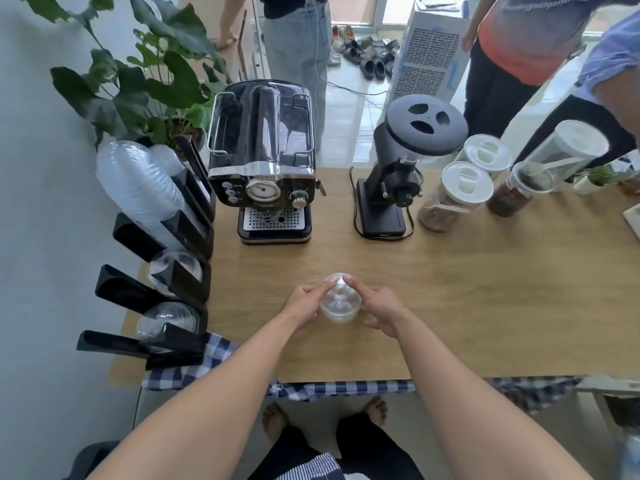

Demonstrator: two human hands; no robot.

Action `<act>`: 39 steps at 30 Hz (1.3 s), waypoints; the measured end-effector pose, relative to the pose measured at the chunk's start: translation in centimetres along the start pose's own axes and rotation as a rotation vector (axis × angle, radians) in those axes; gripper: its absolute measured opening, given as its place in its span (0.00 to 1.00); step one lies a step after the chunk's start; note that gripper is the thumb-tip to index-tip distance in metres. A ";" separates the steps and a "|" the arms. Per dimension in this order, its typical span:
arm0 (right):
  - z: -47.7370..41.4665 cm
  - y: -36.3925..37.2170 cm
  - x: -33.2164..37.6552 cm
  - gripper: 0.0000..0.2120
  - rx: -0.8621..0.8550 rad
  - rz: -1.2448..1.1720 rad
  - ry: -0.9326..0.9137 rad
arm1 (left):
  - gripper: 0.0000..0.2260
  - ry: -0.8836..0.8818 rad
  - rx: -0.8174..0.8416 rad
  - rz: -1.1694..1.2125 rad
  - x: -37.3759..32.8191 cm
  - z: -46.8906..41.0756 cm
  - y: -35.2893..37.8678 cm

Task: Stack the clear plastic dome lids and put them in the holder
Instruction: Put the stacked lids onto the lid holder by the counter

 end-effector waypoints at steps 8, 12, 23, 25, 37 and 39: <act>1.4 2.5 2.5 0.40 0.025 -0.026 -0.065 | 0.41 0.068 0.005 0.038 -2.4 2.0 -2.8; 3.1 4.4 5.4 0.32 0.050 -0.035 -0.128 | 0.44 0.127 0.008 0.023 -5.0 3.7 -4.7; 8.9 11.9 13.9 0.50 0.074 0.206 -0.293 | 0.41 0.299 -0.082 -0.185 -12.6 13.9 -14.7; 10.6 14.3 15.6 0.46 0.110 0.272 -0.332 | 0.37 0.332 -0.089 -0.182 -13.5 16.4 -17.0; 16.4 30.3 17.8 0.53 0.329 0.664 -0.436 | 0.46 0.302 -0.251 -0.145 -10.0 26.6 -31.6; 16.2 32.1 17.2 0.56 0.323 0.742 -0.424 | 0.45 0.281 -0.264 -0.120 -8.2 27.1 -32.9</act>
Point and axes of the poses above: each hand's wrist, its own z-axis away from the middle knuckle, its own y-axis out of the palm, x = y × z, the point moved 10 cm from there along -z, towards the middle knuckle, and after that the axes turned 3 degrees about x, right-handed, at the moved point
